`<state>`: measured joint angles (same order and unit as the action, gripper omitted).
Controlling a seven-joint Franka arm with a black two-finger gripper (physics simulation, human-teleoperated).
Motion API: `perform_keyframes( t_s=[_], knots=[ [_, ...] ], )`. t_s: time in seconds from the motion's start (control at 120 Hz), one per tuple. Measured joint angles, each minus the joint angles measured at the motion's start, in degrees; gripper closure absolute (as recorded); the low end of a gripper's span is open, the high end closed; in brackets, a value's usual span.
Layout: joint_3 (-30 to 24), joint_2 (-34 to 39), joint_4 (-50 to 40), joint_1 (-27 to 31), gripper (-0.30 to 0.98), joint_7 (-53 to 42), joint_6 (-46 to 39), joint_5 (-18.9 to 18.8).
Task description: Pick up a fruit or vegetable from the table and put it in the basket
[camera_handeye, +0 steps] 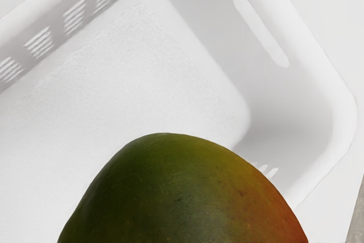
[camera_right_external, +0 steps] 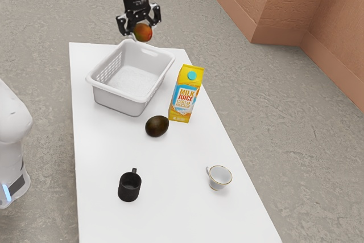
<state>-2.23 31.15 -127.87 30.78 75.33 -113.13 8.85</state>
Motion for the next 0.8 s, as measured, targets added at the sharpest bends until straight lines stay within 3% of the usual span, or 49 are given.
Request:
perform_keyframes(
  t_s=[0.35, 0.525, 0.758, 0.8],
  knots=[
    [3.4, -3.5, 3.5, -3.4, 0.33, -1.6, -0.1, -2.4],
    [3.7, -4.7, 4.0, -3.6, 0.10, -2.2, -0.3, -2.0],
    [3.6, -5.3, 4.0, -3.9, 0.02, -2.7, -0.7, -0.8],
    [3.7, -7.2, 6.5, -6.2, 0.02, -1.7, -0.7, 0.8]
  ],
)
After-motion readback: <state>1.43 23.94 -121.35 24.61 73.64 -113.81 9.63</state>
